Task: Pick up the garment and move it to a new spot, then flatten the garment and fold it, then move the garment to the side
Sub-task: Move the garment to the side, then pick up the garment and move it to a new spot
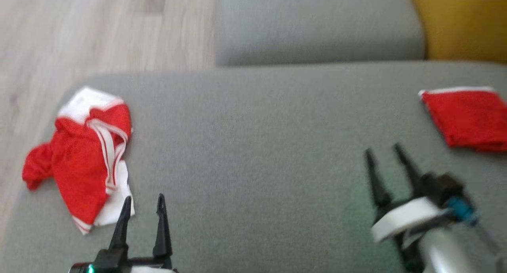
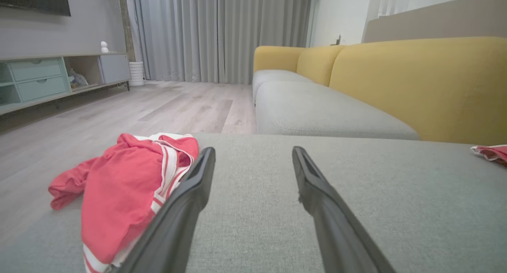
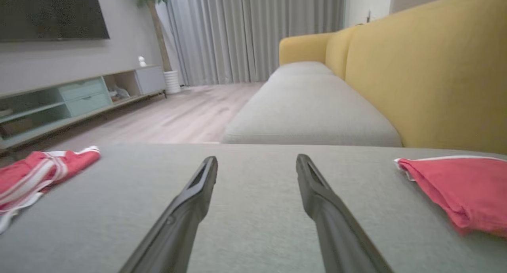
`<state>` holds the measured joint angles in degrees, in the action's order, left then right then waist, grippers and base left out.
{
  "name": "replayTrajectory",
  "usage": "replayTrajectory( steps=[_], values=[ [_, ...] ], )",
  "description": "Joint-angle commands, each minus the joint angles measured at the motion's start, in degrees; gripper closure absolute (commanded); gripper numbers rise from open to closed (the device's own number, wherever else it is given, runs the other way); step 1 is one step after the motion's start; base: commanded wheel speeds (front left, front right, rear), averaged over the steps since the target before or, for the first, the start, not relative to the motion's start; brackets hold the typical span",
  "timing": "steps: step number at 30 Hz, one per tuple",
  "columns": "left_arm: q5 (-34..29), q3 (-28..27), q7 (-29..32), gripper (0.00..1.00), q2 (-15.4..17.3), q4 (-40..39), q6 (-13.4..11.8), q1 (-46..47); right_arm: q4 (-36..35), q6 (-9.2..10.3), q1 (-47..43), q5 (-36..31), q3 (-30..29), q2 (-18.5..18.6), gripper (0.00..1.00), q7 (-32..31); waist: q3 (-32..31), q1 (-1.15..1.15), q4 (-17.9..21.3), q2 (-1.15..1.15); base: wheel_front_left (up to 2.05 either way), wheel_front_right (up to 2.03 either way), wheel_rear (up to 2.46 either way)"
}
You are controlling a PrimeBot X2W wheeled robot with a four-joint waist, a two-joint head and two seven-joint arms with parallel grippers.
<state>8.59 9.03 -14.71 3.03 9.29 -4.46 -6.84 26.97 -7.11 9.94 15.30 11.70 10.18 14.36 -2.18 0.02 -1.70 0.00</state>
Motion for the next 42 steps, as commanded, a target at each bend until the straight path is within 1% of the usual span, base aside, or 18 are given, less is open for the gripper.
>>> replayTrajectory(
  steps=[1, 4, 9, 14, 22, 28, 31, 34, 39, 40, 41, 42],
  values=[
    [0.26, -2.9, -0.29, 0.0, -0.02, -1.52, 0.62, 1.29, -4.36, -0.37, -3.03, -2.9, 0.51, -2.81, 0.0, 0.61, -4.12, -0.02, 1.88, 0.0, 0.0, 0.0, 0.0],
    [0.11, -4.03, -0.29, 0.0, -0.05, -1.24, 1.21, 0.24, -7.94, -0.37, -7.68, -5.08, 0.75, -5.2, 0.0, 0.62, -5.56, -0.02, 2.72, 0.0, 0.0, 0.0, 0.0],
    [-0.55, -5.1, -0.29, 0.0, -0.1, -0.44, 1.72, -1.55, -10.24, -0.37, -12.73, -6.28, 0.12, -6.63, 0.0, 0.62, -7.61, -0.02, 3.43, 0.0, 0.0, 0.0, 0.0],
    [-1.7, -6.21, -0.29, 0.0, -0.12, 1.16, 1.74, -2.98, -10.61, -0.37, -15.37, -7.03, -0.82, -7.09, 0.0, 0.63, -8.92, -0.02, 3.73, 0.0, 0.0, 0.0, 0.0],
    [-1.97, -6.97, -0.29, 0.0, -0.13, 2.06, 2.02, -3.36, -10.44, -0.37, -16.31, -7.18, -1.5, -7.26, 0.0, 0.63, -9.67, -0.02, 3.63, 0.0, 0.0, 0.0, 0.0],
    [-1.93, -6.77, -0.29, 0.0, -0.14, 2.25, 1.97, -3.28, -10.63, -0.37, -16.76, -6.74, -1.98, -7.28, 0.0, 0.63, -9.6, -0.02, 2.41, 0.0, 0.0, 0.0, 0.0],
    [-2.18, -6.87, -0.29, 0.0, -0.14, 2.36, 1.85, -2.96, -10.71, -0.37, -17.09, -6.24, -1.93, -7.29, 0.0, 0.63, -9.47, -0.02, 0.32, 0.0, 0.0, 0.0, 0.0],
    [-2.88, -7.33, -0.29, 0.0, -0.14, 2.5, 2.09, -3.01, -10.82, -0.37, -17.68, -5.59, -1.6, -7.29, 0.0, 0.63, -9.53, -0.02, -3.16, 0.0, 0.0, 0.0, 0.0],
    [-3.96, -8.83, -0.29, 0.0, 0.33, 2.58, 2.23, -3.15, -11.27, -0.37, -18.03, -4.27, -1.33, -7.29, 0.0, 0.63, -9.04, -0.02, -11.18, 0.0, 0.0, 0.0, 0.0],
    [-4.09, -9.16, -0.29, 0.0, 0.58, 2.49, 2.36, -3.13, -11.41, -0.37, -18.01, -4.0, -1.43, -7.29, 0.0, 0.63, -8.82, -0.02, -13.07, 0.0, 0.0, 0.0, 0.0],
    [-4.32, -9.96, -0.29, 0.0, 1.08, 2.1, 2.46, -3.25, -11.53, -0.37, -17.86, -3.59, -1.41, -7.3, 0.0, 0.63, -8.37, -0.02, -16.54, 0.0, 0.0, 0.0, 0.0],
    [-4.31, -10.52, -0.29, 0.0, 1.26, 1.71, 2.38, -3.41, -11.62, -0.37, -17.58, -3.52, -1.19, -7.3, 0.0, 0.63, -7.77, -0.02, -17.91, 0.0, 0.0, 0.0, 0.0]
  ],
)
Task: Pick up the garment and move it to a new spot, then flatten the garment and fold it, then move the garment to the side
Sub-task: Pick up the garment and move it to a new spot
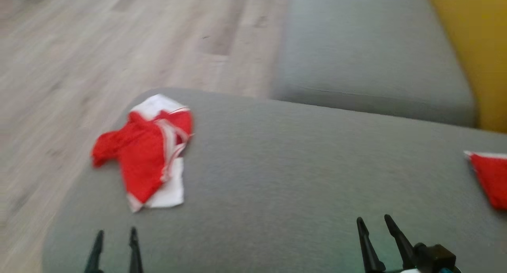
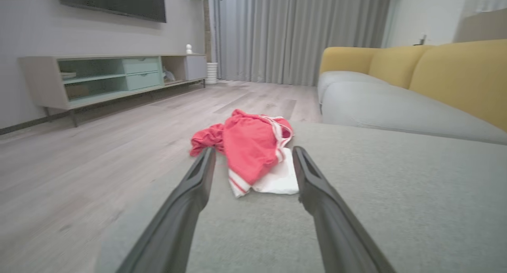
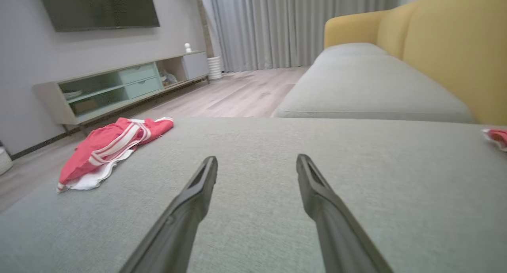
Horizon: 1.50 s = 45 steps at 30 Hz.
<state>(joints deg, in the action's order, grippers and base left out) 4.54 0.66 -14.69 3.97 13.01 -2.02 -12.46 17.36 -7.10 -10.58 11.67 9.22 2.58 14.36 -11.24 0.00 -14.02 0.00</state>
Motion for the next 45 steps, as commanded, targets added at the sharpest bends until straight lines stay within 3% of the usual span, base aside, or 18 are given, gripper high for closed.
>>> replayTrajectory(
  steps=[1, 11, 22, 26, 31, 37, 42, 44, 45],
  values=[
    [-0.19, -2.73, -0.31, 0.0, 0.35, -2.61, -0.15, 2.19, -2.09, -0.39, 3.43, 0.01, 1.39, 0.31, 0.0, 0.63, 2.16, 0.0, -6.89, 0.0, 0.0, 0.0, 0.0],
    [0.37, -6.32, -0.31, 0.0, -0.35, -7.77, -1.34, 3.9, -0.33, -0.39, 8.09, -2.82, 0.56, 0.66, 0.0, 0.63, 8.67, 0.0, -13.56, 0.0, 0.0, 0.0, 0.0],
    [-1.54, 0.22, -0.31, 0.0, -0.83, -5.1, 0.68, 20.8, -2.7, -0.39, 10.0, -5.46, -2.25, 8.66, 0.0, 0.63, 21.03, 0.0, -13.57, 0.0, 0.0, 0.0, 0.0],
    [-0.18, 3.92, -0.31, 0.0, -1.02, 0.5, 1.24, 28.75, -4.19, -0.39, 11.27, -5.85, -3.25, 12.7, 0.0, 0.63, 26.2, 0.0, -12.32, 0.0, 0.0, 0.0, 0.0],
    [3.3, 10.13, -0.29, 0.0, -1.07, 13.75, 0.32, 36.78, -5.74, -0.39, 11.98, -5.95, -4.68, 16.44, 0.0, 0.63, 30.78, 0.0, -11.17, 0.0, 0.0, 0.0, 0.0],
    [7.55, 16.4, 1.44, 0.0, -1.08, 29.43, -2.03, 45.5, -7.64, -0.39, 11.66, -6.03, -5.88, 19.18, 0.0, 0.63, 34.83, 0.0, -11.41, 0.0, 0.0, 0.0, 0.0],
    [11.68, 20.24, 0.09, 0.0, -1.09, 36.73, -4.33, 50.52, -8.26, -0.39, 11.79, -6.25, -6.08, 19.97, 0.0, 0.63, 36.37, 0.0, -11.83, 0.0, 0.0, 0.0, 0.0],
    [12.57, 20.91, -0.16, 0.77, -1.09, 37.75, -4.49, 51.6, -8.22, -0.39, 11.87, -6.27, -5.93, 19.92, 0.0, 0.63, 36.31, 0.0, -11.82, 0.0, 0.0, 0.0, 0.0],
    [12.8, 21.21, -0.22, 1.0, -1.09, 37.9, -4.39, 52.07, -8.09, -0.39, 11.87, -6.23, -5.83, 19.82, 0.0, 0.63, 36.09, 0.0, -11.84, 0.0, 0.0, 0.0, 0.0]
  ],
)
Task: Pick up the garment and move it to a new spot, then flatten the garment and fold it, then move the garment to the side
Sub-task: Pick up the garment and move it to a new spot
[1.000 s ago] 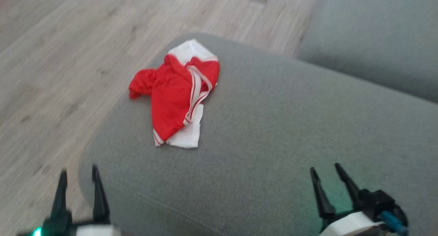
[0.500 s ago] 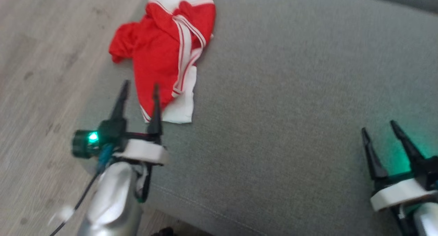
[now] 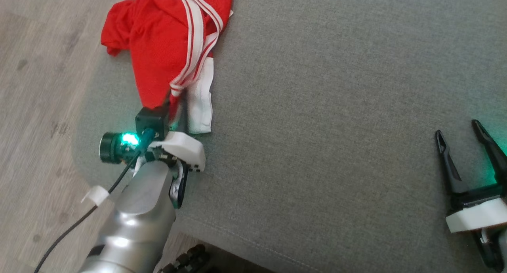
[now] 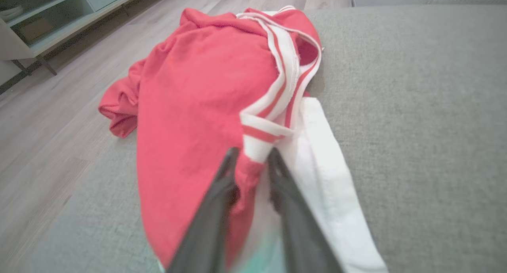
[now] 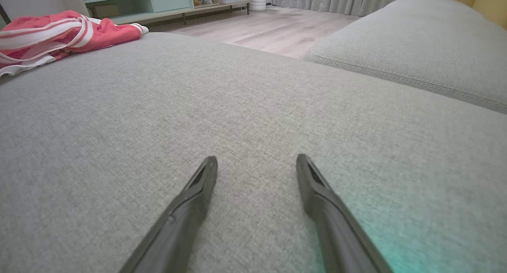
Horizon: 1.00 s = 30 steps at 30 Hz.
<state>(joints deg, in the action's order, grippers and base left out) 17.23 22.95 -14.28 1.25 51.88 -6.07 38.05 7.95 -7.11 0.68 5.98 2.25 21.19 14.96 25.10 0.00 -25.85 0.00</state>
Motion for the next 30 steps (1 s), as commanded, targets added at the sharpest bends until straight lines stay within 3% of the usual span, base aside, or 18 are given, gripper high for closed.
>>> replayTrajectory(
  steps=[1, 6, 13, 21, 25, 30],
  values=[
    [0.04, -0.91, -0.67, 1.0, 1.64, -1.63, -0.14, 2.01, 1.53, -0.37, 0.63, -0.47, 1.27, 0.99, 0.0, 0.04, -0.61, 0.0, 0.01, 0.0, 0.0, 0.0, 0.0],
    [-2.93, -1.85, -0.7, 1.0, 3.28, -8.95, 1.03, 2.19, 3.01, -0.37, 1.83, 0.13, 3.18, -1.89, 0.0, 0.04, -5.03, 0.0, 2.1, 0.0, 0.0, 0.0, 0.0],
    [-11.28, -2.21, -0.71, 1.0, 12.65, -23.82, 2.54, 4.85, 5.75, -0.37, 4.76, 0.65, 9.14, -10.38, 0.0, 0.04, -17.34, 0.0, 13.17, 0.0, 0.0, 0.0, 0.0],
    [-15.06, -1.1, 0.26, 1.0, 20.5, -26.67, 7.3, 13.88, 6.55, -0.37, 4.06, 1.88, 9.54, -16.05, 0.0, 0.04, -24.97, 0.0, 26.27, 0.0, 0.0, 0.0, 0.0],
    [-14.69, -1.22, 2.64, 1.0, 21.43, -27.75, 9.41, 20.13, 6.43, -0.37, 3.19, 1.92, 9.44, -17.37, 0.0, 0.04, -26.28, 0.0, 32.16, 0.0, 0.0, 0.0, 0.0],
    [-12.26, -1.31, 4.59, 1.0, 19.56, -28.19, 10.95, 26.19, 6.92, -0.37, 2.87, 1.28, 7.18, -18.04, 0.0, 0.04, -27.28, 0.0, 37.99, 0.0, 0.0, 0.0, 0.0]
  ],
)
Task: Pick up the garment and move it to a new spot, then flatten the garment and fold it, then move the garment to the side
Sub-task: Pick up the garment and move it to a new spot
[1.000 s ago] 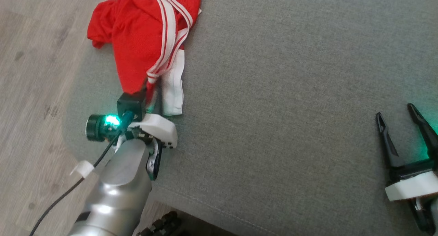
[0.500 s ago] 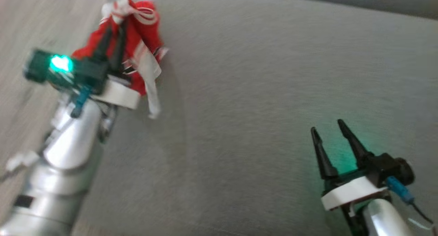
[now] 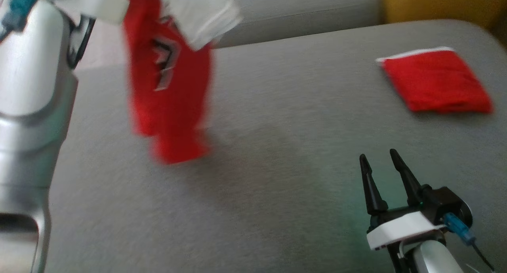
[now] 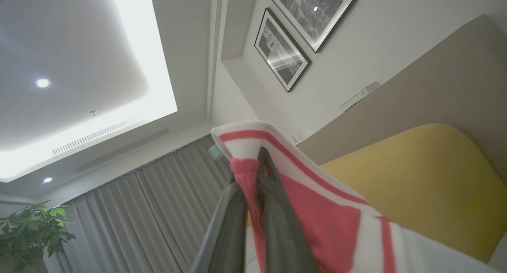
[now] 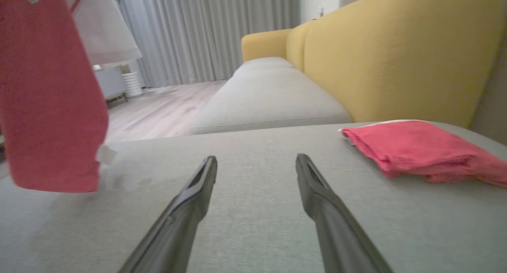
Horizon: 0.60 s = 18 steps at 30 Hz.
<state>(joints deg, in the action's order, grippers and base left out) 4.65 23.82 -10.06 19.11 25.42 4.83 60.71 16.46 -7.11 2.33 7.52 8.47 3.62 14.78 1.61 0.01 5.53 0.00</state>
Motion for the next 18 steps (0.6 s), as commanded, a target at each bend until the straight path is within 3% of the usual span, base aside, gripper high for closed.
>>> replayTrajectory(
  steps=[1, 10, 18],
  values=[
    [0.59, -2.1, 0.54, 1.0, 1.33, -1.55, 0.2, 4.49, -1.55, -0.37, 1.21, -0.41, 0.75, -0.54, 0.0, 0.22, -4.01, -0.01, 7.72, 0.0, 0.0, 0.0, 0.0],
    [0.81, -0.18, 1.13, 1.0, -1.57, 3.17, 0.42, 9.69, -2.25, -0.37, 1.86, 1.43, 1.16, -0.72, 0.0, 0.22, -3.42, -0.01, 15.47, 0.0, 0.0, 0.0, 0.0],
    [0.41, 3.02, -0.13, 1.0, -4.11, 6.75, 0.49, 8.98, -2.93, -0.37, 1.47, 1.54, 1.38, -0.73, 0.0, 0.22, 0.97, -0.01, 16.2, 0.0, 0.0, 0.0, 0.0]
  ],
)
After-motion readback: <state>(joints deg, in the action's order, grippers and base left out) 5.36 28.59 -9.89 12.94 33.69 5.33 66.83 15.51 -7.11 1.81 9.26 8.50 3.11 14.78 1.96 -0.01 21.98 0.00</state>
